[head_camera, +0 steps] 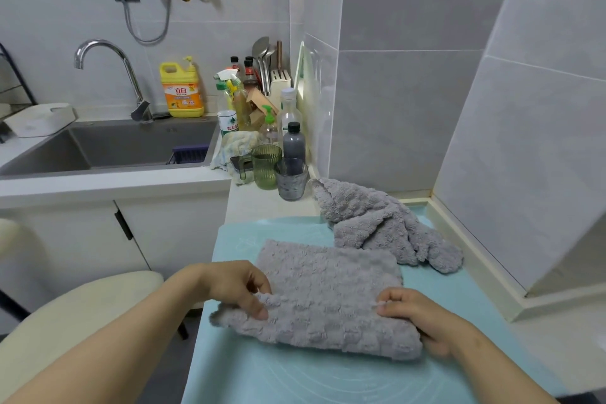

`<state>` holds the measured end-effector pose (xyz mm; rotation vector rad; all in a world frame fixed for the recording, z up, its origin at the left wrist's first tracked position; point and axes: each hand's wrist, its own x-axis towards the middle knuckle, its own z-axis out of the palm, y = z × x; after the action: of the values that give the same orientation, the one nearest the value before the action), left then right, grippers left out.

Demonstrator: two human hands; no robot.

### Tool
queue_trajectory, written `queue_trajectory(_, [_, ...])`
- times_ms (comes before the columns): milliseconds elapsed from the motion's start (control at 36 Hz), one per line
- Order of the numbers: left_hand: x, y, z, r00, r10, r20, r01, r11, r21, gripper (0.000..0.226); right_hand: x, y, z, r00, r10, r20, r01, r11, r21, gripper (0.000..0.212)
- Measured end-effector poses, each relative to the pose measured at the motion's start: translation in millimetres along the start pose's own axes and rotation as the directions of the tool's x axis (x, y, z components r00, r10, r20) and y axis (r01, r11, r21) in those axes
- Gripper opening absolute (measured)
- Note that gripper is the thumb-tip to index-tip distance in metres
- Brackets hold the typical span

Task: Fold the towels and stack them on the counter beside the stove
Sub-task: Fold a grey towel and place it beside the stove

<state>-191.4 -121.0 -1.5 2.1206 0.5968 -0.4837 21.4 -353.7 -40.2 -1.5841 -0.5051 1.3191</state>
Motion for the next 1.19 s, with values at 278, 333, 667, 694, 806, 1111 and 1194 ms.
queue_trajectory(278, [0, -8, 6, 0.995, -0.046, 0.089, 0.053, 0.995, -0.082, 0.017, 1, 15, 0, 0.965, 0.22, 0.143, -0.218, 0.976, -0.032, 0.015])
queue_trajectory(333, [2, -8, 4, 0.999, -0.043, 0.018, 0.043, 0.998, -0.052, 0.017, 3, 16, -2, 0.982, 0.175, 0.075, -0.174, 0.985, -0.014, 0.016])
queue_trajectory(667, [19, -9, -20, 0.96, 0.019, -0.28, -0.043, 0.996, -0.08, 0.022, 10, 3, -12, 0.957, -0.082, -0.28, 0.081, 0.997, -0.016, 0.01])
queue_trajectory(694, [21, -9, -20, 0.951, 0.014, -0.308, -0.049, 0.993, -0.106, 0.022, 10, 4, -12, 0.949, -0.091, -0.304, 0.091, 0.996, -0.014, 0.009])
queue_trajectory(806, [33, -5, -16, 0.904, -0.024, -0.427, -0.054, 0.984, -0.17, 0.022, 17, 7, -13, 0.904, -0.128, -0.408, 0.104, 0.991, -0.082, 0.009])
queue_trajectory(1111, [68, -13, 17, 0.71, -0.374, -0.597, 0.276, 0.927, -0.253, 0.039, 29, 16, 2, 0.755, -0.166, -0.634, -0.045, 0.952, -0.302, 0.008])
queue_trajectory(1194, [70, -18, 23, 0.704, -0.463, -0.538, 0.39, 0.886, -0.252, 0.046, 28, 18, 2, 0.725, -0.172, -0.667, -0.087, 0.938, -0.337, 0.023])
